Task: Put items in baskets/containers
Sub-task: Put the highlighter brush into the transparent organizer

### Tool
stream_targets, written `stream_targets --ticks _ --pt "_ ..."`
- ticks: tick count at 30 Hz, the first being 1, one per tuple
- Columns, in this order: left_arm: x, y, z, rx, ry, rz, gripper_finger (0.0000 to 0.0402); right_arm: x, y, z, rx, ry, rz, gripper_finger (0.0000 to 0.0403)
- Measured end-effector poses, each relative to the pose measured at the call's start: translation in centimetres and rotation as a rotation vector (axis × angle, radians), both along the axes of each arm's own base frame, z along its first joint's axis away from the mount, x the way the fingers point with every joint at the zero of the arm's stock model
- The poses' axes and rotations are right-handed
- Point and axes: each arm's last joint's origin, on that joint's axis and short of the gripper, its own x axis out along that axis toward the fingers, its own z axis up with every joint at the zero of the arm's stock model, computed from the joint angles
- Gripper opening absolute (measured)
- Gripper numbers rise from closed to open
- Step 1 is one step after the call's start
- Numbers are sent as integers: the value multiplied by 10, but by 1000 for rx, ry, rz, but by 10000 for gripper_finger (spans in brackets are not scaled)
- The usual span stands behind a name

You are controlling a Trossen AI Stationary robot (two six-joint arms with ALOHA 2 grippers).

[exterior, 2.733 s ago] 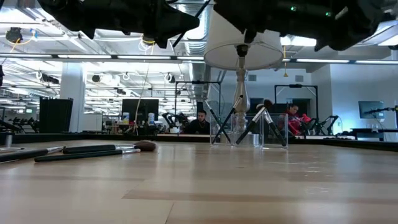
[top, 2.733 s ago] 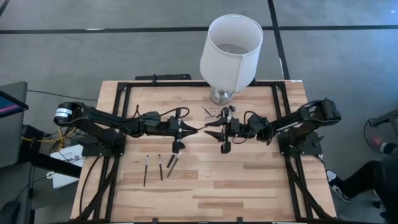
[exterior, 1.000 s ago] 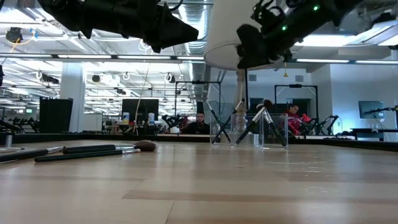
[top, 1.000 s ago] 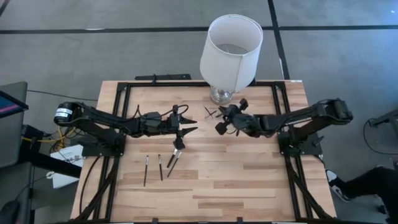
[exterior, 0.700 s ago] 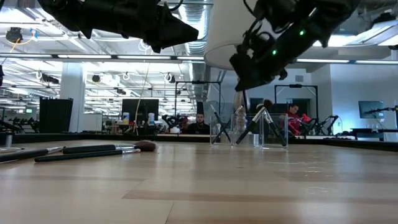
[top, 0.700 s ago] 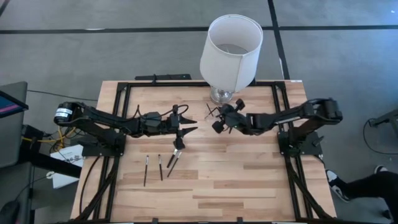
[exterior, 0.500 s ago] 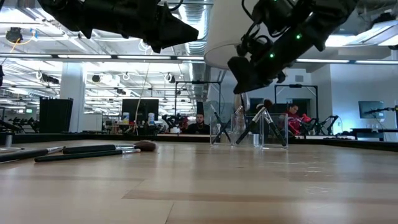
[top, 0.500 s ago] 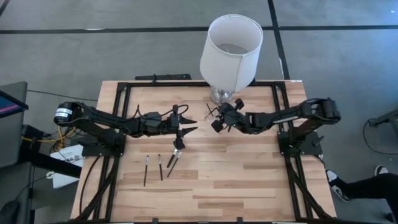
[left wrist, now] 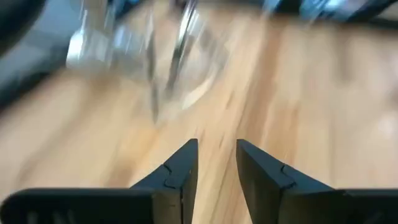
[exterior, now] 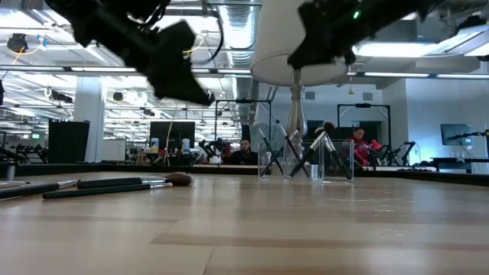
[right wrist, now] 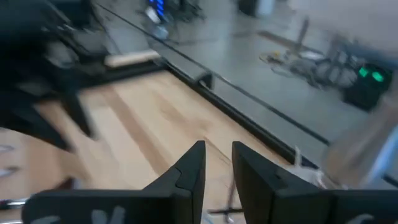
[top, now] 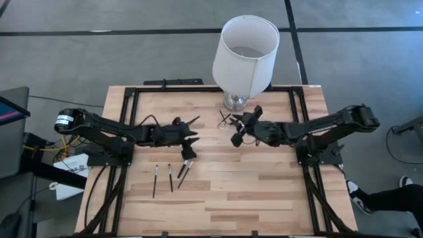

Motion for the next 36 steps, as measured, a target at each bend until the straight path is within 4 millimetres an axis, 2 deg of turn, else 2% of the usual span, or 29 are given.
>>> stream_targets --ticks 3,10,14,18,23,31,36 --pt "-7 -7 -14 -99 109 65 106 -4 13 15 -37 -65 64 73" --pt "-14 -38 -49 -311 172 117 106 -5 28 32 -151 -157 144 73" --pt "-13 -50 -69 -315 198 161 106 -3 27 33 -173 -162 141 73" --pt "-13 -54 -81 -304 234 177 106 -3 23 35 -172 -176 126 73" --pt "-13 -54 -79 -307 225 177 106 -3 22 35 -172 -176 121 73" --pt "-22 -52 -44 -355 131 150 106 -3 20 35 -173 -173 116 73" --pt "-27 -61 -49 -348 179 132 106 -3 20 35 -173 -173 114 73"
